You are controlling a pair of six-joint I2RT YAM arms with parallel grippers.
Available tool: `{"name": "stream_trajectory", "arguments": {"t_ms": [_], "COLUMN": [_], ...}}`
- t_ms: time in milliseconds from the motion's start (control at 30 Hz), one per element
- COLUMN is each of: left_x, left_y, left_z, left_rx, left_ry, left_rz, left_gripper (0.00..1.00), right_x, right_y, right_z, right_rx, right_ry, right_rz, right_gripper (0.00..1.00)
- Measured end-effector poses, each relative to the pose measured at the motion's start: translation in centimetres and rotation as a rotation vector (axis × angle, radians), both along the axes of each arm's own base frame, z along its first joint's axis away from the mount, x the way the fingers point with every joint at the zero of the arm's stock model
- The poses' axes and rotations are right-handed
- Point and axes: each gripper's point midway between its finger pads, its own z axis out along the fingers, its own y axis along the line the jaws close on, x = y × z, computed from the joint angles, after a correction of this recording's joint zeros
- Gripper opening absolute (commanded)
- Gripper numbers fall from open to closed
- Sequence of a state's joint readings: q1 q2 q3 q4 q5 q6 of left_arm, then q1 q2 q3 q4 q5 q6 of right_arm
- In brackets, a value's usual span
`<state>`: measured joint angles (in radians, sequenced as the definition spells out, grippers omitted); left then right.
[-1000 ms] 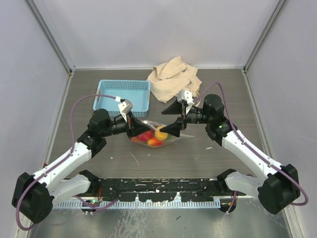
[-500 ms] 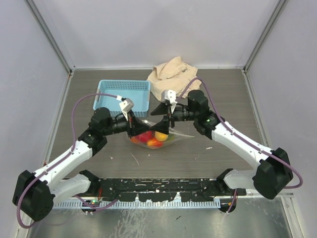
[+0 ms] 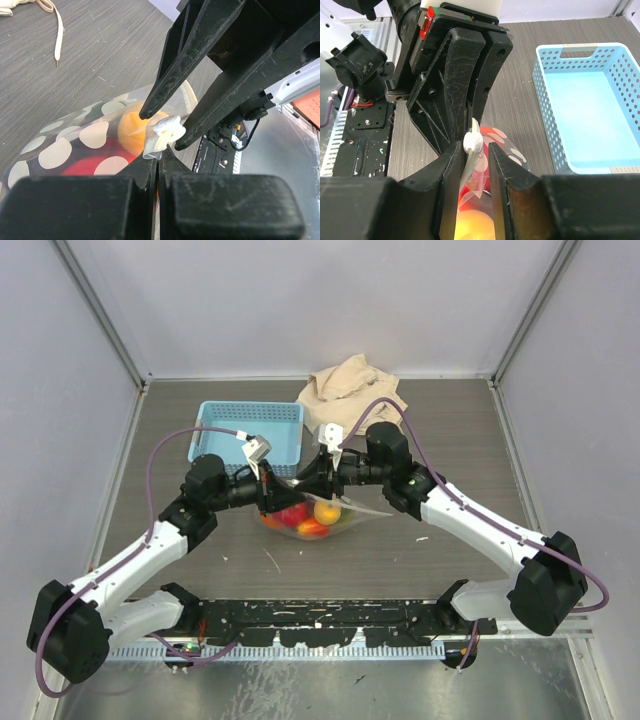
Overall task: Open the zip-top bag and remove the fake food
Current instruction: Unzip the zipper food storage bag at the center of the board.
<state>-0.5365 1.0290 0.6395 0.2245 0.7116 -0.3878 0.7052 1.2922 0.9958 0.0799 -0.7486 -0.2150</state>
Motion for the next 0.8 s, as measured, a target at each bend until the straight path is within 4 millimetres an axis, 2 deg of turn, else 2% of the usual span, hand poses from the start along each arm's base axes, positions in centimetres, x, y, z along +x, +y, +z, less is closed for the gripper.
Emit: {"name": "stream_trajectory", "arguments": {"t_ms": [200,467,567,700,800], "left_x": [-0.05,-0.09,-0.09,-0.08,-0.14], "left_y": [-0.03,-0.03,-0.03,-0.02,0.13], "left_z": [-0.12,-0.15,-0.16,-0.09,0.37], "left_rx": [-0.002,-0.003,-0.003,-0.005,-0.019], "left_ry": [0.023,0.031,0.032,0.032,0.005], "left_rz": [0.003,0.003,0.003,0.005,0.012], "left_gripper": [0.0,0.06,0.22,0.6,0.78], "right_x": [0.17,0.04,0.0,-0.09,-0.33], "right_y": [0.04,0.18,0.2,0.2,0.2], "right_z": [-0.03,-0.04,-0.03,-0.04,-0.1], "right_rx": [-0.002,-0.003,-0.003,-0.003,-0.005], "right_ry": [-0.004,-0.004,-0.001,0.001,0.008], "right_rz": [-0.012,-0.012,-0.011,-0.008,0.003], "right_gripper": [0.25,0.02,0.01,0.01,0.01]}}
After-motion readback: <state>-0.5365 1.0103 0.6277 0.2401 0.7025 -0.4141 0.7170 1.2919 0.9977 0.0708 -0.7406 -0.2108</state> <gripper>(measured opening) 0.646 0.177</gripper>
